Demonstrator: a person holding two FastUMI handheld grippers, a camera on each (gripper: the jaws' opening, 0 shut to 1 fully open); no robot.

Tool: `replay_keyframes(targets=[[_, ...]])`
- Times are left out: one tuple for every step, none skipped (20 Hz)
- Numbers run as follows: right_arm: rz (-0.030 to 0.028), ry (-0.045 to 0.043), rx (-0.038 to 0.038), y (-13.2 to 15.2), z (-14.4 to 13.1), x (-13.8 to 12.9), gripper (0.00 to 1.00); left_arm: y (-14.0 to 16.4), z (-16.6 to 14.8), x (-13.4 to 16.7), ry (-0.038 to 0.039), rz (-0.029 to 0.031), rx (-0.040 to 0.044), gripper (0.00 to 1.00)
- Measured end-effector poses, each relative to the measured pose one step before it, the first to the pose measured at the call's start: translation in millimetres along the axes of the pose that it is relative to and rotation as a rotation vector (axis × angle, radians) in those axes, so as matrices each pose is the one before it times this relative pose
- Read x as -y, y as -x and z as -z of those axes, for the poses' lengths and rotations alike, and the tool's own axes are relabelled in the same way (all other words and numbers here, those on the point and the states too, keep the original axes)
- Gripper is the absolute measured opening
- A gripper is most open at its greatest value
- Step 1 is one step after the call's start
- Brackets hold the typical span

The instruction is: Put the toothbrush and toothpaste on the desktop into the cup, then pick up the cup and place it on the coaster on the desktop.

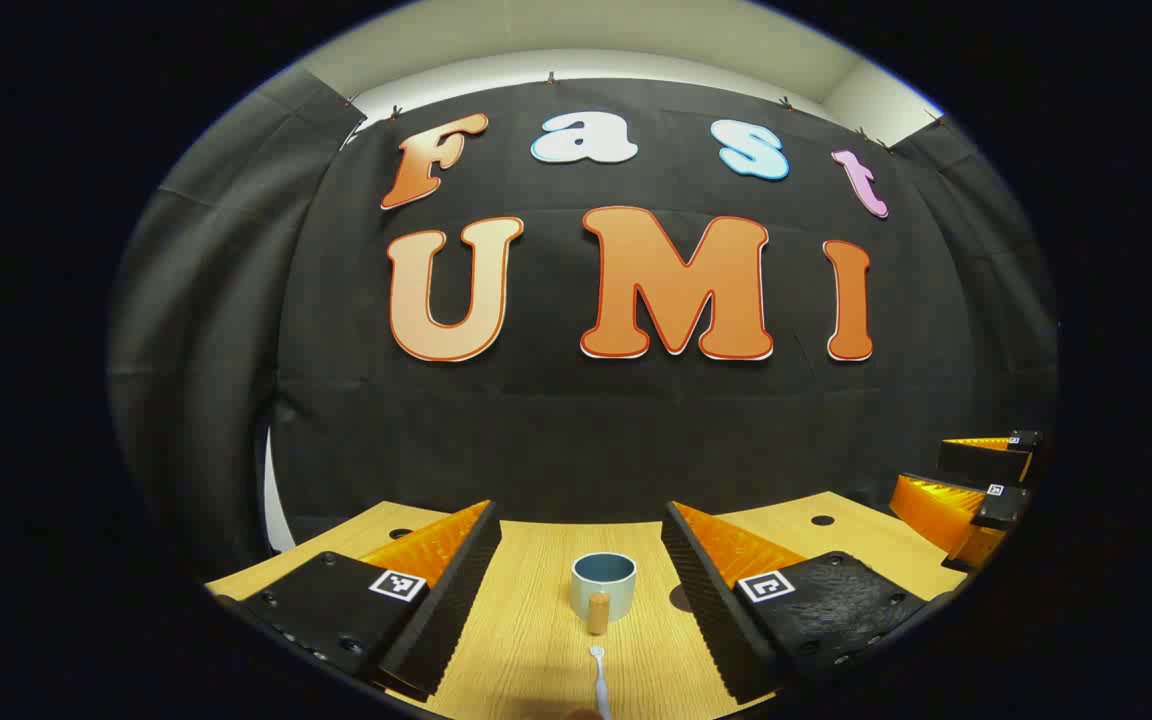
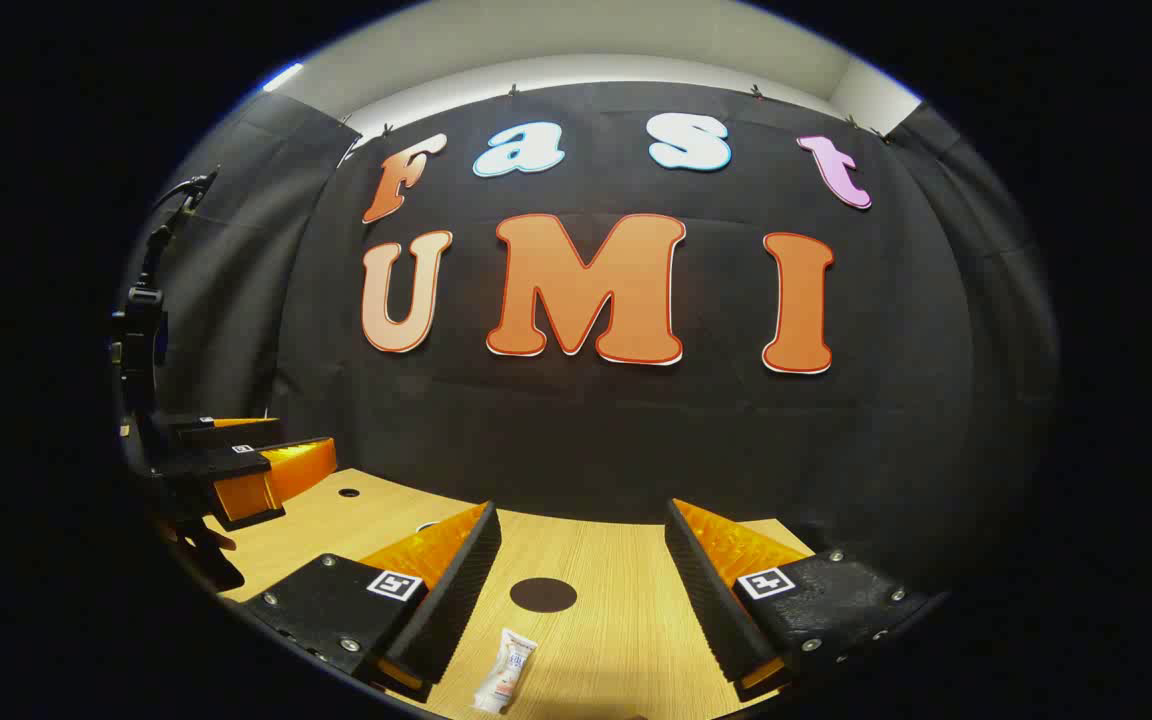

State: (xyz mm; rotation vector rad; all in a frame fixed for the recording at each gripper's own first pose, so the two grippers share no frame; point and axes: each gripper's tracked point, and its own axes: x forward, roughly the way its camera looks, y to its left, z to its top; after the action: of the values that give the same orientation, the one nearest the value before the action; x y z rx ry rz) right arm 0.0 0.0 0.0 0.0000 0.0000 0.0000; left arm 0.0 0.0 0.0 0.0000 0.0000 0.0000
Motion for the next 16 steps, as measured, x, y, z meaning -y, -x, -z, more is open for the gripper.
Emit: replay_keyframes(targets=[[-0.00187, -0.00172, -0.00512, -0.16, 2.57, -0.25, 0.99, 0.18, -0.27, 0.47, -0.00028, 0.00246, -0.00042, 1.00], [0.00151, -0.00027, -0.00414, -0.09, 1.04, -0.14, 0.99, 0.12, 0.58, 1.28, -0.00107, 0.00097, -0.00089, 0.97], [-0.00083, 0.00134, -0.00300, 0.29, 1.12, -0.27, 0.99, -0.57, 0.62, 0.29, -0.00166, -0.00022, -0.00137, 0.97], [0.00121, -0.00038, -0.00103, -0.48, 0.11, 0.00, 0.99, 0.93, 0.51, -1.04, -0.00055, -0.00102, 0.00115, 0.97], [-0.00163, -0.00147, -0.00030, -0.19, 0.14, -1.07, 0.99, -0.62, -1.30, -0.24, -0.00171, 0.00095, 0.00013, 0.97], [-0.00006, -0.00312, -0.00048, -0.24, -0.61, 0.07, 0.99, 0.87, 0.76, -0.27, -0.00142, -0.00307, 0.00209, 0.97], [-0.00229, -0.00266, -0.00028, 0.26, 0.39, -0.32, 0.99, 0.58, -1.59, 0.15, -0.00099, 0.00066, 0.00134, 0.97], [0.00116, -0.00192, -0.00101, 0.33, -0.44, 0.08, 0.99, 0.10, 1.02, 0.32, -0.00030, 0.00038, 0.00106, 0.97], [0.00000, 0.00016, -0.00016, 0.28, 1.03, 0.43, 0.99, 0.67, -0.25, 0.45, -0.00109, 0.00143, -0.00167, 0.97], [-0.00019, 0.00137, -0.00230, -0.18, 1.22, -1.05, 0.99, -0.19, 0.90, -0.01, -0.00181, -0.00069, 0.00023, 0.97], [0.00163, -0.00099, -0.00120, 0.13, 0.35, 0.23, 0.99, -0.16, 0.27, -0.23, -0.00183, 0.00050, -0.00354, 0.97], [-0.00322, -0.00108, -0.00423, -1.01, 0.95, -1.34, 0.99, -0.81, 3.03, 1.33, 0.00018, -0.00014, -0.00150, 1.00], [0.00007, -0.00406, -0.00625, -0.33, 3.08, -0.11, 0.99, -0.21, 0.50, 1.50, 0.00029, 0.00258, -0.00379, 0.97], [-0.00529, -0.00342, -0.00562, 0.05, 1.95, -1.52, 0.99, 0.24, 2.32, -1.34, -0.00069, -0.00009, -0.00476, 0.97], [-0.00124, -0.00365, -0.00776, -0.60, 3.52, -0.36, 0.99, 0.84, 0.35, 0.42, -0.00241, 0.00057, -0.00237, 0.97], [-0.00076, -0.00260, -0.00685, -0.73, 2.43, -0.46, 0.99, -0.18, 3.24, 0.89, -0.00166, -0.00173, -0.00454, 0.97]])
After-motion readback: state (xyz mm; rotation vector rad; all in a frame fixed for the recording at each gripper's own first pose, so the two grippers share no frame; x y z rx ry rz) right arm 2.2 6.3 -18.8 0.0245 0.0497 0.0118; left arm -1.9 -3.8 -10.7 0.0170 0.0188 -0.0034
